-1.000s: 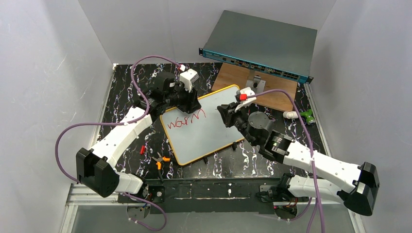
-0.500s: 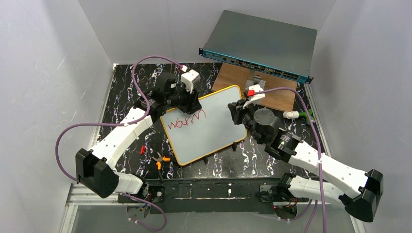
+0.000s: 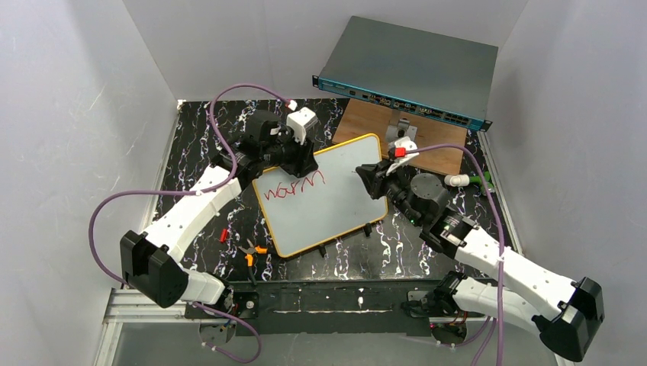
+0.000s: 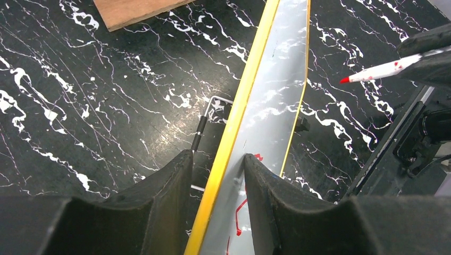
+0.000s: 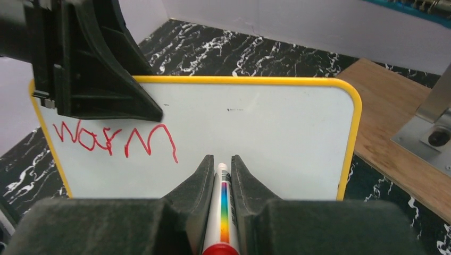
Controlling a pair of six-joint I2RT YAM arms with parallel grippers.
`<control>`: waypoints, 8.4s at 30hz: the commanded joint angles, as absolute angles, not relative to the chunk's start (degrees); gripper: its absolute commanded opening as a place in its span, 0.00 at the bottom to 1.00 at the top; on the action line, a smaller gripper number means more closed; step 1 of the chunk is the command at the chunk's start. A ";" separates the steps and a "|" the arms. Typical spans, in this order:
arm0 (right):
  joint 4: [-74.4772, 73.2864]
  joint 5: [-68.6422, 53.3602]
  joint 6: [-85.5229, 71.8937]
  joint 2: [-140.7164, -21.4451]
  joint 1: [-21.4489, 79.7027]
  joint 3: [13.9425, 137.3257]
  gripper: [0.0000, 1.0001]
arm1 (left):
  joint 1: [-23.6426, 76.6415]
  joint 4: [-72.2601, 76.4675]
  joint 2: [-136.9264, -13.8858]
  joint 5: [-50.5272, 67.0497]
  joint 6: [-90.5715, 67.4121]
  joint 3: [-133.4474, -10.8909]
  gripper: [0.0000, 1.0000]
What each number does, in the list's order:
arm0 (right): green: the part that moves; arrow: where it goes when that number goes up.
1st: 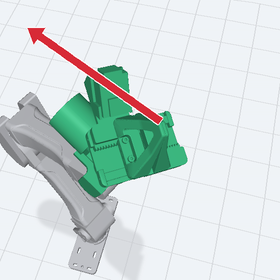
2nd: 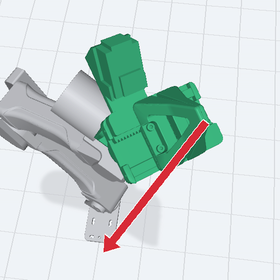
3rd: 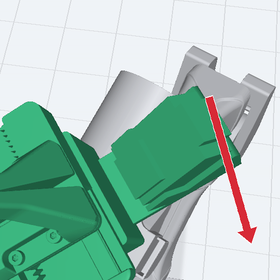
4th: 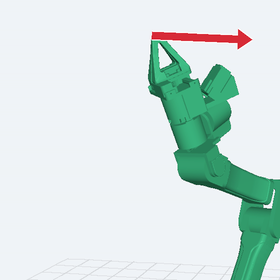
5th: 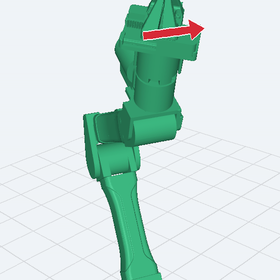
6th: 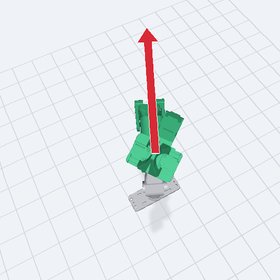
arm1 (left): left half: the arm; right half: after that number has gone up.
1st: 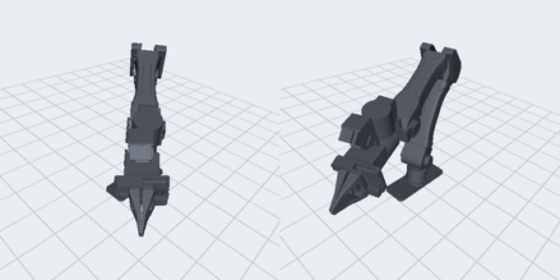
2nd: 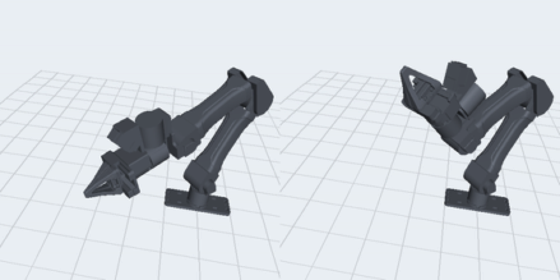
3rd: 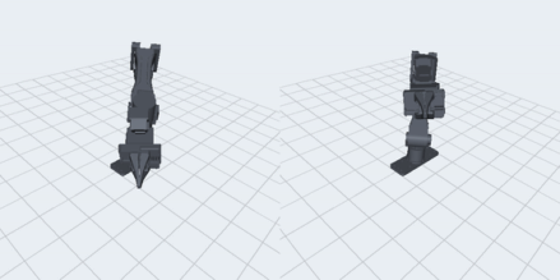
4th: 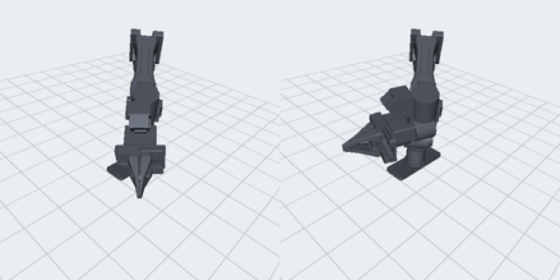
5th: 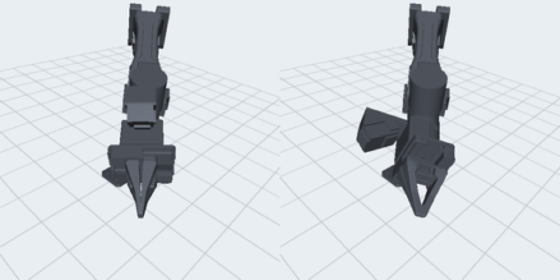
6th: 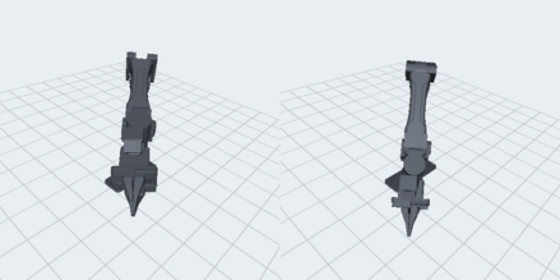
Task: Write a sentence on the whiteboard
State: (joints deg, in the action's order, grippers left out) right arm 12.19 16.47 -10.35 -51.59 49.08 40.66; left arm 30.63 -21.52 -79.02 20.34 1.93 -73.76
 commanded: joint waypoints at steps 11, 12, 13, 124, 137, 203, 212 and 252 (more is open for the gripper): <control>22.90 3.44 -12.42 -53.88 45.18 41.33 0.01 | 30.78 -21.98 -79.84 19.63 3.59 -78.18 0.00; 23.31 3.02 -12.52 -54.35 44.98 41.23 0.01 | 30.76 -21.93 -79.89 19.56 3.48 -78.22 0.00; 23.74 2.62 -12.61 -54.71 44.73 41.20 0.01 | 30.81 -21.89 -79.97 19.52 3.34 -78.23 0.00; 22.08 14.57 -9.22 -67.71 45.26 47.61 0.01 | 30.76 -20.83 -76.69 18.96 1.96 -75.96 0.00; 18.90 14.26 -11.39 -65.21 45.60 43.51 0.01 | 30.76 -19.36 -76.29 18.81 1.85 -75.41 0.00; 25.54 8.90 -13.76 -57.29 40.08 39.73 0.01 | 30.76 -18.72 -76.93 19.43 1.94 -75.29 0.00; 26.02 8.94 -13.43 -57.98 40.08 39.56 0.01 | 30.76 -19.16 -77.07 19.25 2.11 -75.59 0.00; 27.20 4.49 -14.68 -61.43 40.95 40.17 0.01 | 30.76 -19.12 -77.41 19.05 2.33 -75.85 0.00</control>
State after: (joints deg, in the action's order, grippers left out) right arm 24.16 5.34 -13.85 -60.51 40.51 39.48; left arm 30.83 -21.43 -78.65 19.03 1.34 -73.54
